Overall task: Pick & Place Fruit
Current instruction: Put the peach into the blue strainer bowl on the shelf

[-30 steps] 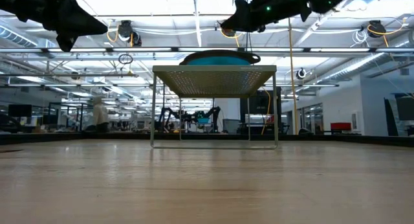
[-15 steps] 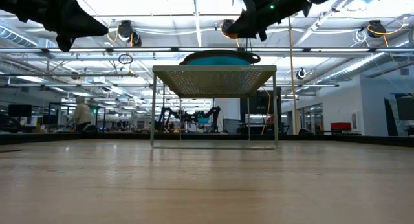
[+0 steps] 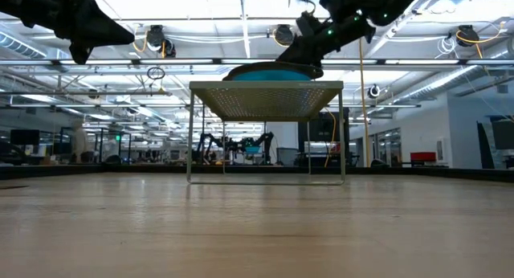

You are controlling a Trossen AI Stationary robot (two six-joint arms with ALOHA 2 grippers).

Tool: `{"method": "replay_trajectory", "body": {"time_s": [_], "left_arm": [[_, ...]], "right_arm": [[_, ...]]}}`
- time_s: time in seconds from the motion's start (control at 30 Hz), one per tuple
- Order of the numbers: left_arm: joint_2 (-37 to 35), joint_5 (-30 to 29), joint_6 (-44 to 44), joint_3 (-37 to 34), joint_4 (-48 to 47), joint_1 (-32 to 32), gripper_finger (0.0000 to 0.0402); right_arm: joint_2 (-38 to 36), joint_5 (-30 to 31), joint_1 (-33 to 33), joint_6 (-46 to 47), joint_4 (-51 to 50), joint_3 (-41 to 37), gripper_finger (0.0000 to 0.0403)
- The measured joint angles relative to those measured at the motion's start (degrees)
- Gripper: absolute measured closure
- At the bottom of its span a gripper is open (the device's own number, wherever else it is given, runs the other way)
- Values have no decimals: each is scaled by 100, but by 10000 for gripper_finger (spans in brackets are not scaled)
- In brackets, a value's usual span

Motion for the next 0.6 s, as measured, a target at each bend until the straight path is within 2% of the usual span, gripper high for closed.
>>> {"method": "replay_trajectory", "body": {"time_s": [0.1,0.47,0.6], "left_arm": [[0,-1,-16,0,2,0,382],[-2,-101,-35,0,2,0,382],[-1,-143,-24,0,2,0,382]], "right_arm": [[160,-187,-24,-6,48,-7,268],[227,-203,-69,54,93,-7,268],[229,-205,-71,334,78,-7,268]]}}
